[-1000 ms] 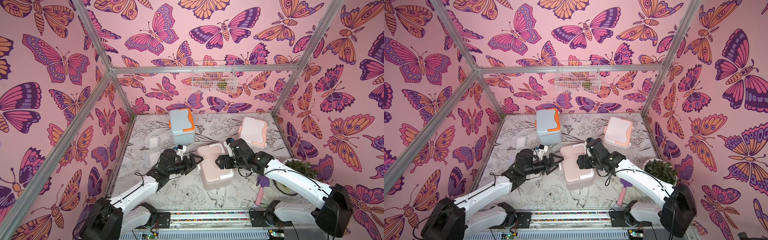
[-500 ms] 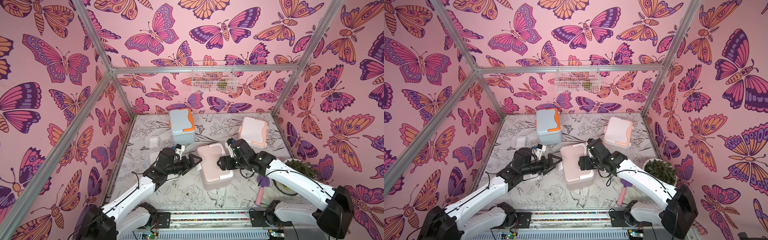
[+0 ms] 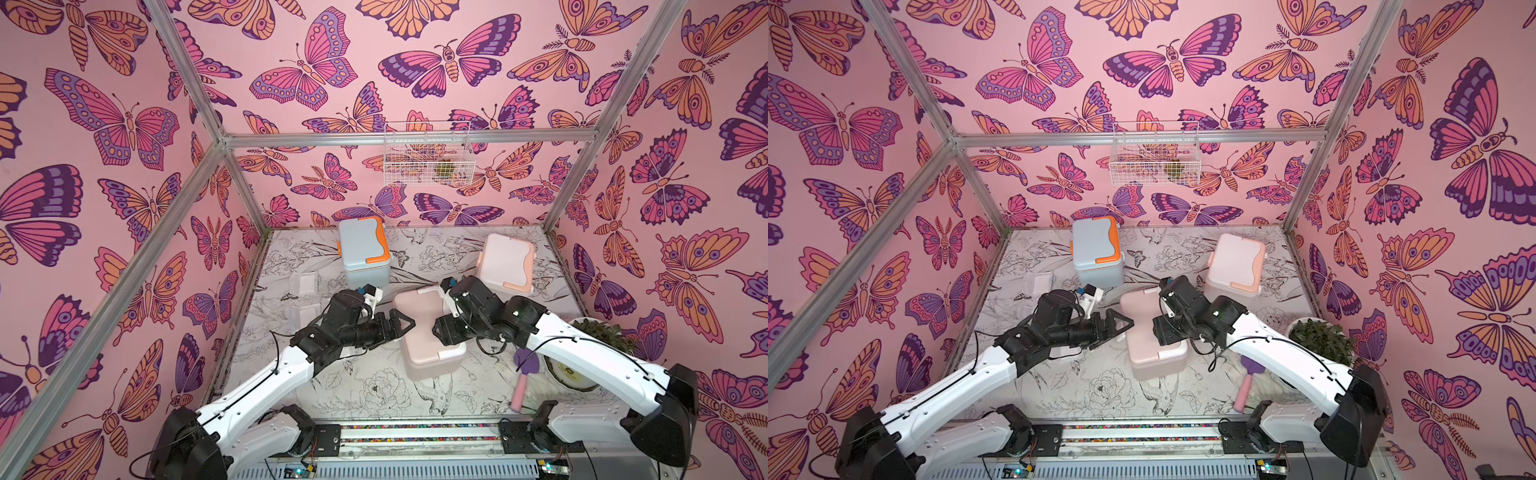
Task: Open first aid kits and take out gauze
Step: Fasten the fastener of the first aid kit.
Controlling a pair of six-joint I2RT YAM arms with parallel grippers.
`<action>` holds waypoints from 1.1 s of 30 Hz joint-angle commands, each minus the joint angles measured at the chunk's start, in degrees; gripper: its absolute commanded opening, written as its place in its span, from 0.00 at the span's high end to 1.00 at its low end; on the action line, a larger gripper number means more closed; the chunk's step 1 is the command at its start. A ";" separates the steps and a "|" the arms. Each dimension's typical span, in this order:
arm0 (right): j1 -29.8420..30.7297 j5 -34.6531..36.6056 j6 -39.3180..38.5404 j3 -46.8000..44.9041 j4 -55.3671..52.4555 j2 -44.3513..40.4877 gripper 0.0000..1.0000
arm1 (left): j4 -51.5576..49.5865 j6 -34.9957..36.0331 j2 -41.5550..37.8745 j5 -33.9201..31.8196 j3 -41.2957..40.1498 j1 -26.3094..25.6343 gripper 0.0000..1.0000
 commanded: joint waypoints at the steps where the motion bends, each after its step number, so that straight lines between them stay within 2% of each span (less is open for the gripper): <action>1: 0.75 -0.29 -0.83 0.82 -0.81 2.96 0.42 | -2.28 2.23 1.50 -1.95 0.95 -0.18 0.04; 17: 0.75 -3.00 0.55 -1.81 1.29 6.47 0.42 | 3.05 1.91 8.65 0.33 3.09 -0.18 0.03; 25: 0.75 -3.61 1.12 -2.21 2.25 7.30 0.41 | 11.36 -1.08 13.25 2.54 1.72 -0.21 0.04; 29: 0.75 -1.60 1.38 -1.48 1.28 5.49 0.33 | 10.06 -0.40 10.31 1.21 0.94 0.50 0.04; 33: 0.75 1.17 1.27 -0.72 -0.25 0.55 0.21 | 3.09 2.46 4.79 -2.58 0.26 1.97 0.03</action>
